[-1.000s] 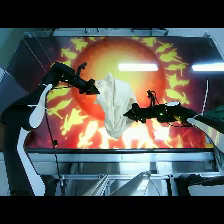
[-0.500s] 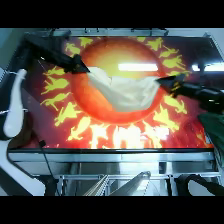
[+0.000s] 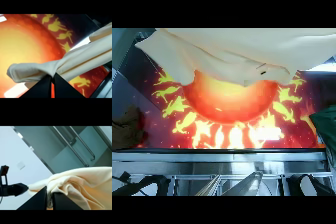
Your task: Fold the shirts.
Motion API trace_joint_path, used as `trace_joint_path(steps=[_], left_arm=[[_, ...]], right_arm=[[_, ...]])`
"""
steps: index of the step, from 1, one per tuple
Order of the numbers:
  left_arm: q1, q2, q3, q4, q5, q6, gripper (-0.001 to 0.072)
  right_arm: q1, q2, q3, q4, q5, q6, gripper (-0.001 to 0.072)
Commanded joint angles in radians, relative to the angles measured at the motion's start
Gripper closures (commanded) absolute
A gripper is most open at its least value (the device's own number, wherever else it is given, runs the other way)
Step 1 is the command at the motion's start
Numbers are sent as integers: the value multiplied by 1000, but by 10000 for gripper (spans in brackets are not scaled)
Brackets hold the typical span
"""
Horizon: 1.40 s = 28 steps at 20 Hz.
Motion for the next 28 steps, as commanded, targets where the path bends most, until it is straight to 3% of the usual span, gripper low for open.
trace_joint_path(steps=[1,5,9,10,11,12,14,16,18,22,25,28], left_arm=[[-25,55,-45,4,56,6,690],[-74,21,-303,84,55,7,690],[-89,-125,-588,132,-37,48,689],[-81,-172,-623,132,-71,48,581],[-63,-217,-640,130,-91,47,258],[-36,-266,-638,129,-88,42,-13],[24,-348,-584,129,3,41,-13],[84,-393,-542,129,109,7,-13],[117,-388,-578,124,112,-2,-13],[64,-362,-748,100,8,15,-13],[-31,-366,-847,1,-134,65,-12],[-135,-429,-819,-10,-159,71,-12]], right_arm=[[61,21,19,-237,-6,59,686],[206,-90,-49,-523,-73,92,686],[319,-329,-154,-631,-211,73,676],[330,-414,-154,-636,-232,47,442],[331,-490,-145,-632,-231,24,119],[320,-562,-124,-632,-219,18,92],[258,-652,-71,-633,-159,10,257],[159,-668,-48,-634,-115,3,257],[69,-668,-49,-674,-108,6,258],[27,-692,-55,-869,-110,107,257],[28,-741,-76,-883,-111,126,258],[52,-802,-96,-883,-110,144,258]])
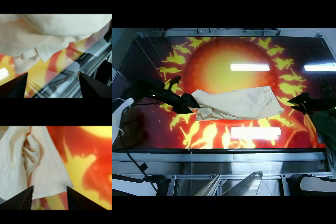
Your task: Fold the shirts.
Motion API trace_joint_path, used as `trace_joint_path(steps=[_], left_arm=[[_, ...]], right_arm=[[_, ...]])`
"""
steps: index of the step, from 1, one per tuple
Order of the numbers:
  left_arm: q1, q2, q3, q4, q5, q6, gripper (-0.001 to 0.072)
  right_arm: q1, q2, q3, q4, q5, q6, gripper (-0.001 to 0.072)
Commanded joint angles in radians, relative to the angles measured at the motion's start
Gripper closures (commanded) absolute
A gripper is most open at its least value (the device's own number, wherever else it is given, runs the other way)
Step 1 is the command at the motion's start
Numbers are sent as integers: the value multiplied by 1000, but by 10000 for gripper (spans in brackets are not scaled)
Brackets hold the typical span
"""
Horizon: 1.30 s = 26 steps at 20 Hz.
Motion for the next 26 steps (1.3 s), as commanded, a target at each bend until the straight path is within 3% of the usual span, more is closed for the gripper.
trace_joint_path(steps=[1,6,7,8,9,10,13,17,22,26], left_arm=[[-116,-71,19,-39,-63,20,-12],[-222,-227,205,-31,-29,-2,6],[-228,-254,236,-31,-13,-10,7],[-231,-274,262,-31,2,-19,68],[-230,-293,286,-31,24,-29,453],[-229,-304,313,-34,55,-30,694],[-222,-281,403,-66,154,-30,691],[-147,-115,612,-65,240,-43,691],[103,144,869,-63,193,-93,690],[367,370,768,-63,86,-92,689]], right_arm=[[32,-72,-22,-27,2,35,258],[188,-180,-23,28,-44,42,258],[214,-193,-21,59,-52,35,301],[233,-199,-18,105,-56,0,468],[244,-198,-15,158,-55,-27,616],[247,-193,-8,211,-42,-47,687],[233,-131,52,267,34,-58,687],[119,67,246,267,142,35,687],[-64,262,615,271,143,176,688],[-134,311,798,271,139,220,688]])
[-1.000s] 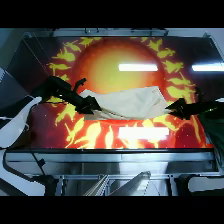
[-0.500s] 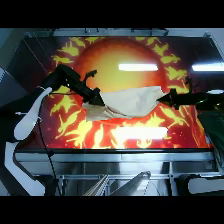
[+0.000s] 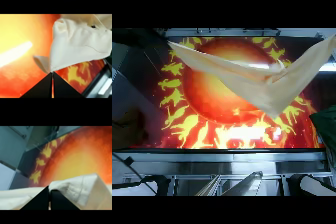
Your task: Fold the shirts.
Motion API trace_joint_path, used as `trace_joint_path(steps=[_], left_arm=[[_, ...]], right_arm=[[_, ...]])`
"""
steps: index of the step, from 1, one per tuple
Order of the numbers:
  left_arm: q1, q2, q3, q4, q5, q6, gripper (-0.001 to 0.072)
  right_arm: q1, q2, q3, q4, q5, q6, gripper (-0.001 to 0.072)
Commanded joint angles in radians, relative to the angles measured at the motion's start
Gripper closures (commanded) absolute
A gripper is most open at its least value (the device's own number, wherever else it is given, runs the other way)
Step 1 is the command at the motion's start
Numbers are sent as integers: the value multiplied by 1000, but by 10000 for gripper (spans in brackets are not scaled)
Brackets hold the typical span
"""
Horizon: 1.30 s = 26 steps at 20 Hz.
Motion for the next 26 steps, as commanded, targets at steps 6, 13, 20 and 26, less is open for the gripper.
trace_joint_path(steps=[6,13,20,26], left_arm=[[438,332,-369,2,35,67,688],[317,300,-837,6,-41,145,566],[287,82,-980,13,-56,140,-13],[158,-90,-1146,13,-132,198,-13]], right_arm=[[-40,-8,152,-27,29,82,688],[208,-272,148,-412,82,132,151],[255,-443,-24,-509,328,107,219],[296,-407,-529,-254,193,-60,219]])
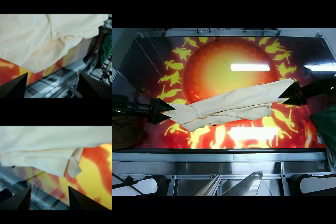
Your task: Fold the shirts.
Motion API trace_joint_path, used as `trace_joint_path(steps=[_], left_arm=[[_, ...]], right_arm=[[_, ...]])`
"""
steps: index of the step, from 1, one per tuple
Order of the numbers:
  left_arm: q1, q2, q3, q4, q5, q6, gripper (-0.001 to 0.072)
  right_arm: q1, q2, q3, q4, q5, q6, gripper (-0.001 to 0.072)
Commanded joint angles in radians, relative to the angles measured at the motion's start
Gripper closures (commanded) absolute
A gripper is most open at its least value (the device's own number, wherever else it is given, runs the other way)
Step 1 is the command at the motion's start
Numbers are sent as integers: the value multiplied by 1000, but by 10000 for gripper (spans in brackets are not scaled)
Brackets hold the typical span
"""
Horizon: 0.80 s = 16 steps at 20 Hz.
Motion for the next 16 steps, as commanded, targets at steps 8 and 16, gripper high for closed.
trace_joint_path(steps=[8,16], left_arm=[[-199,-236,83,0,-101,62,-13],[-205,-244,216,57,-135,51,6]], right_arm=[[249,-20,-370,211,-402,-150,219],[299,-17,-370,350,-473,-215,687]])
